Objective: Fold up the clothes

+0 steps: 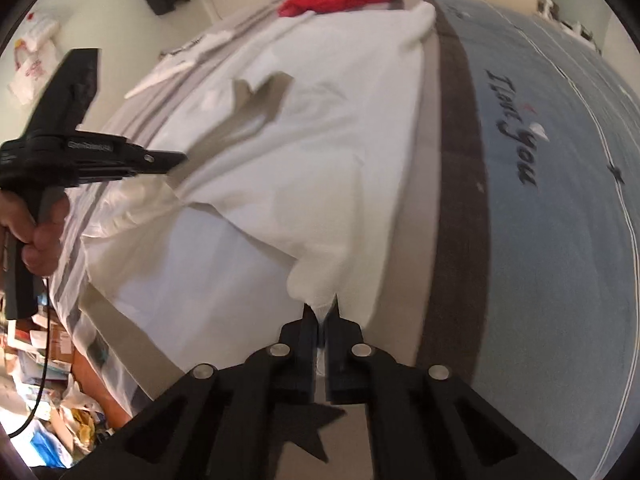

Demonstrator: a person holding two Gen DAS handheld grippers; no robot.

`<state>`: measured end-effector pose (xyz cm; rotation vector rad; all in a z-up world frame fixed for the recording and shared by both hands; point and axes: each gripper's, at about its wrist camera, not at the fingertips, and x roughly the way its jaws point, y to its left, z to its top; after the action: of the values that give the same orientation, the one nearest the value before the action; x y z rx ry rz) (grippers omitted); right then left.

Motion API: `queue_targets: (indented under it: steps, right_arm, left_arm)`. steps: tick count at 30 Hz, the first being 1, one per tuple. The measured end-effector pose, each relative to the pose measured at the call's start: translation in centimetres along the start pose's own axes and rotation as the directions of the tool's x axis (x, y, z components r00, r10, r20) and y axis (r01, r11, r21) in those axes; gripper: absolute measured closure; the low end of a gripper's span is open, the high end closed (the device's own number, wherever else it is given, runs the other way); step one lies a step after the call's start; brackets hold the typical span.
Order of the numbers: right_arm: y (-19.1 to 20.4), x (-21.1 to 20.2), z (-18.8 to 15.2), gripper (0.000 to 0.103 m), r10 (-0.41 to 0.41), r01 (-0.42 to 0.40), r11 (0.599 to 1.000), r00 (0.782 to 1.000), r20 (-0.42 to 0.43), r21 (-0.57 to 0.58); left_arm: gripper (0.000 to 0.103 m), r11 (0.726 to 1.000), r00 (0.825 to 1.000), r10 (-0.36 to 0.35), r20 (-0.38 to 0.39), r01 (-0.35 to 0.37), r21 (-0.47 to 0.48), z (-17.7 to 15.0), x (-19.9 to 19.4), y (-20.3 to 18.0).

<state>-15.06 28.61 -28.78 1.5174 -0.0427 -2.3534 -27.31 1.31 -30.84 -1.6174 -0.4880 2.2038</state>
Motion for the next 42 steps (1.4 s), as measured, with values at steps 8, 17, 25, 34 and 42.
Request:
queue_targets:
  steps: [8,17,25,34,42]
  right_arm:
    - [-4.3,-2.8,-0.2,0.101,-0.052,0.052,0.998,0.998,0.019,0.032]
    - [-4.1,-0.5,-1.3,0.101,-0.084,0.082,0.996,0.996,-0.04,-0.045]
    - [-3.3,-0.3,-2.4,0.101,-0.081,0.075,0.994,0.994,-0.069,-0.081]
    - [-3.2,-2.5,-3.4,0.099,-0.045,0.038,0.997,0.994,-0.099,-0.074]
    - [-2.1,-3.4,-1.5,0.099,0.003,-0.004,1.0,0.999,-0.039,-0.012]
  left_arm:
    - [0.102,0.999,0.999,-0.039,-0.024,0.04,0.025,-0.6,-0.6,-0.1]
    - [0.102,0.999,0.997,-0.002,-0.077,0.005,0.043,-3.5,-1.5,2.4]
    - [0.102,0.999,0.998,0.003,-0.066,0.0,0.049,-3.8,-2.3,3.3]
    - [0.102,0.999,0.998,-0.033,-0.048,0.032,-0.024,-4.0,-4.5,6.1]
    - [0.102,0.994,0.996,0.054,0.064,-0.048,-0.094,-5.9,-9.9,11.5]
